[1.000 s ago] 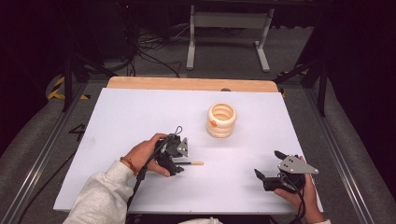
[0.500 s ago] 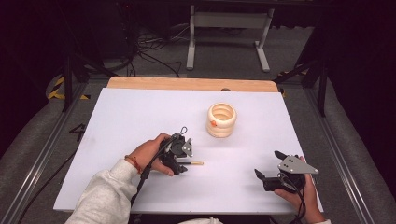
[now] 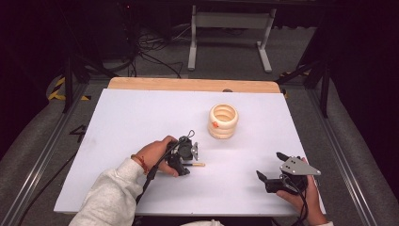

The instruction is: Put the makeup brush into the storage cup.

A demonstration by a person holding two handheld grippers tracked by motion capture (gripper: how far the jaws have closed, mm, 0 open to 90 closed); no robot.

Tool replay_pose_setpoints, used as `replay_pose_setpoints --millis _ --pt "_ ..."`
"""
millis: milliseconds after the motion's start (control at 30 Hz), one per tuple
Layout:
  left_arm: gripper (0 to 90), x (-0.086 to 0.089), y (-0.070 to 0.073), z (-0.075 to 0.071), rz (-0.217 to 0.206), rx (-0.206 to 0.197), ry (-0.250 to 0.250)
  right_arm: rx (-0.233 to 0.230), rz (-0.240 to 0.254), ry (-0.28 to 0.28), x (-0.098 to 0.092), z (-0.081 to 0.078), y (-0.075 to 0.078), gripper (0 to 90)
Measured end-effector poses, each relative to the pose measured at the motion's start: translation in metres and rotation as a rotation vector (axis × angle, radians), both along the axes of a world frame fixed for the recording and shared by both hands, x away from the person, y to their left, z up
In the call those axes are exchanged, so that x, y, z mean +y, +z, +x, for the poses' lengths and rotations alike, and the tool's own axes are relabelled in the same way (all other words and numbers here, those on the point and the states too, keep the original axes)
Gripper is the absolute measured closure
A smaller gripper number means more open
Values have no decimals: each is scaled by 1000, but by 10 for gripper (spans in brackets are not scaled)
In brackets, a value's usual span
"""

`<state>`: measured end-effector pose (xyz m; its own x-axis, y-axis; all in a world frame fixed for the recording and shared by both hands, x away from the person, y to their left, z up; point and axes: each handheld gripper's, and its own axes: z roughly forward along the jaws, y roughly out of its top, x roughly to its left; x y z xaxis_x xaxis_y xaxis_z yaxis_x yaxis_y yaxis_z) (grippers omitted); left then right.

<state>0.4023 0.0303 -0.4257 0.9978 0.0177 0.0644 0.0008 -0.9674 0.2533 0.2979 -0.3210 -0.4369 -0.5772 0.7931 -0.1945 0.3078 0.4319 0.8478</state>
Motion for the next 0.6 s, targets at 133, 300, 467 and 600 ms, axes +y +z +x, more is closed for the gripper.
replay_pose_setpoints --millis 133,300,467,600 --pt "495 -3 1 0 21 25 -8 2 -2 2 0 0 0 48" --pt "601 -6 2 1 43 57 -30 7 -3 7 1 0 0 48" --pt "629 -15 3 2 107 68 -46 14 -9 9 2 0 -1 48" --pt "707 -20 4 1 151 66 -68 17 -6 7 1 0 -1 48"
